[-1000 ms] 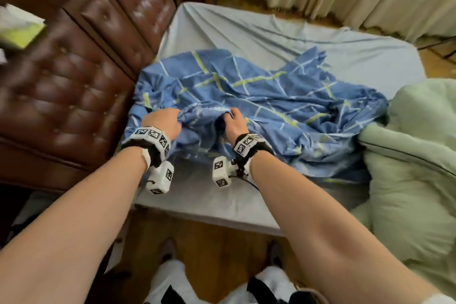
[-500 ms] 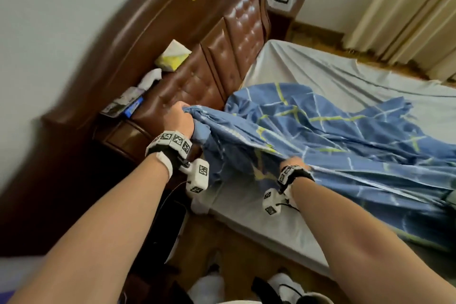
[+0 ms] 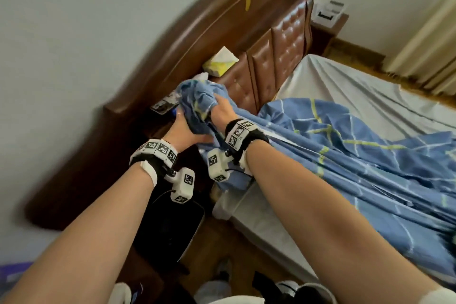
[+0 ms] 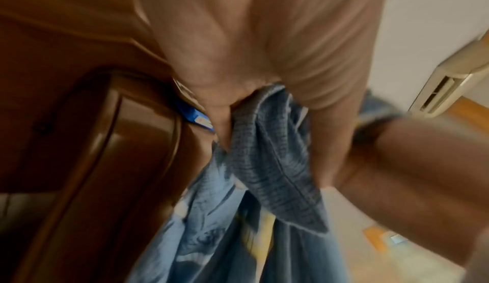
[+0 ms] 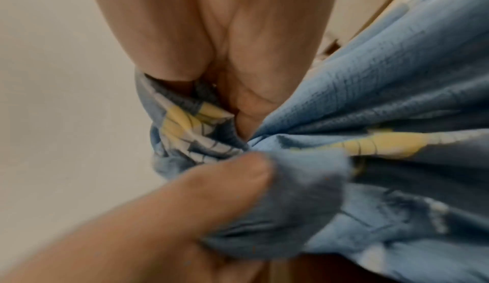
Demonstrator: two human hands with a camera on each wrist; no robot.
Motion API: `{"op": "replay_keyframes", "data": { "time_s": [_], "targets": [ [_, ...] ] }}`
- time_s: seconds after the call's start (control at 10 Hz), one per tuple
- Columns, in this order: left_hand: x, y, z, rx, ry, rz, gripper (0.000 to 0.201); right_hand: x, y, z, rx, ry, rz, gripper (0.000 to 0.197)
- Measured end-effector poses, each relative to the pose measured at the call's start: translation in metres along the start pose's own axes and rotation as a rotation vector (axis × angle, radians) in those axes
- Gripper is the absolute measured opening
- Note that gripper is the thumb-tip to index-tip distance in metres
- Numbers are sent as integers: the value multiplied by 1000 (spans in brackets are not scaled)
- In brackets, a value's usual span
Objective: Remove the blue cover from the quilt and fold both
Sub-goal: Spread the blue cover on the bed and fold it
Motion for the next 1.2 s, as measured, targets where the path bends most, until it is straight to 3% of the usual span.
{"op": "replay_keyframes", "data": {
  "time_s": [0.1, 0.2, 0.3, 0.4, 0.5, 0.6, 0.7, 0.8, 0.9, 1.0, 1.1, 1.2],
  "targets": [
    [11, 7, 20, -158, -51, 74, 100, 16, 30, -58, 225, 413, 141, 34],
    [10, -6, 20, -339, 116, 64, 60, 16, 21, -45, 345, 526, 241, 34],
    [-14, -24, -9, -367, 139, 64, 35, 33, 27, 23, 252, 648, 334, 64],
    [-37, -37, -48, -252, 163, 49, 38, 29, 44, 139, 81, 839, 243, 103],
    [-42, -50, -75, -88, 250, 149, 37, -7, 75, 242, -138, 1184, -28, 141],
    [-48, -47, -81, -18, 239, 172, 37, -55, 98, 287, -184, 1330, -290, 150],
    [-42, -51, -58, -94, 206, 201, 35, -79, 74, 276, -232, 1273, -229, 108],
    [-24, -51, -24, -170, 194, 188, 40, -93, 33, 244, -262, 1279, -182, 36],
    [-2, -45, 0, -113, 368, 140, 59, -90, 19, 221, -192, 1356, -158, 34],
    [25, -47, 14, -108, 196, 187, 70, -55, 5, 169, -307, 1202, 40, 35],
    [44, -46, 14, -33, 134, 186, 69, 8, -10, 97, -251, 1139, 280, 27],
    [40, -29, 7, 91, 157, 132, 93, 48, -16, 7, -20, 970, 515, 20]
  ]
}}
Point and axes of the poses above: each hand's wrist, its own y-axis away from the middle knuckle, its own z-axis out of the back of the hand, x = y × z, the point moved 1 cm from there along -y, towards the middle knuckle, and after that the axes turned 14 degrees about z, right-handed, at the moved point
